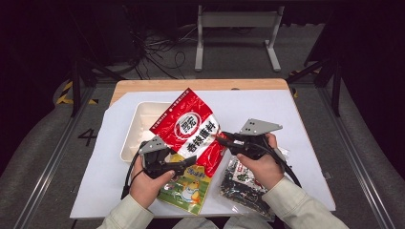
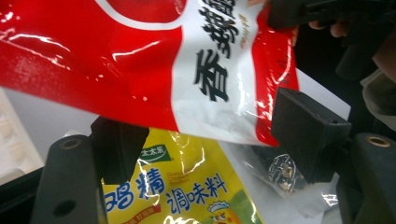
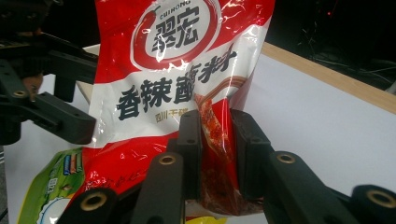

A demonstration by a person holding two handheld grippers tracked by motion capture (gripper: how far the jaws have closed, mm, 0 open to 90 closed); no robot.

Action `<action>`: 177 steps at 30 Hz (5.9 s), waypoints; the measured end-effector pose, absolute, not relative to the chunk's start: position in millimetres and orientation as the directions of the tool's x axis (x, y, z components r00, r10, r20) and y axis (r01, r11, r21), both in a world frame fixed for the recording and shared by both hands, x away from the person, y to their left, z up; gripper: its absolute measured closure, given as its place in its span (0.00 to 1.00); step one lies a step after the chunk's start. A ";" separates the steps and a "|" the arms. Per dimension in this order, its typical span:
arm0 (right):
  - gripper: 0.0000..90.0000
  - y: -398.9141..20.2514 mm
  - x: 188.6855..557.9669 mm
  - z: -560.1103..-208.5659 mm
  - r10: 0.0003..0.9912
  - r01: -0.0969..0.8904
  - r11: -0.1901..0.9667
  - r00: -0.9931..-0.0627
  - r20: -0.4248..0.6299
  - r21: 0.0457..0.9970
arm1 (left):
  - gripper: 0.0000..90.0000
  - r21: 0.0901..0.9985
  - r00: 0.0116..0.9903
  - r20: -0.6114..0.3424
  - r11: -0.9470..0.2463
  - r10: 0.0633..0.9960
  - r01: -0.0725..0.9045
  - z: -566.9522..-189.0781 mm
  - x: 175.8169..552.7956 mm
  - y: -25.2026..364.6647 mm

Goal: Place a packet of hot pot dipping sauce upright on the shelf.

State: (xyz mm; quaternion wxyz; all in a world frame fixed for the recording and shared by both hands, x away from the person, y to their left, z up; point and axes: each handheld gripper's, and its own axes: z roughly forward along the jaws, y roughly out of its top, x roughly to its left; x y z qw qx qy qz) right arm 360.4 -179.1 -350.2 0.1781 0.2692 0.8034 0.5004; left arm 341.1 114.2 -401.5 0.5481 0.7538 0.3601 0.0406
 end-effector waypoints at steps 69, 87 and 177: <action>0.66 -277.1 348.1 -377.8 0.685 0.313 0.370 -0.728 -0.030 0.874 | 1.00 0.878 0.797 0.064 -0.414 0.601 0.242 -302.7 384.0 189.6; 0.65 -302.9 340.3 -376.2 0.735 0.346 0.314 -0.678 0.004 0.884 | 1.00 0.872 0.758 0.092 -0.420 0.646 0.252 -304.3 425.9 212.2; 0.61 -324.2 324.2 -386.2 0.769 0.395 0.249 -0.636 0.068 0.884 | 0.79 0.721 0.539 0.056 -0.408 0.840 0.561 -370.3 509.3 205.5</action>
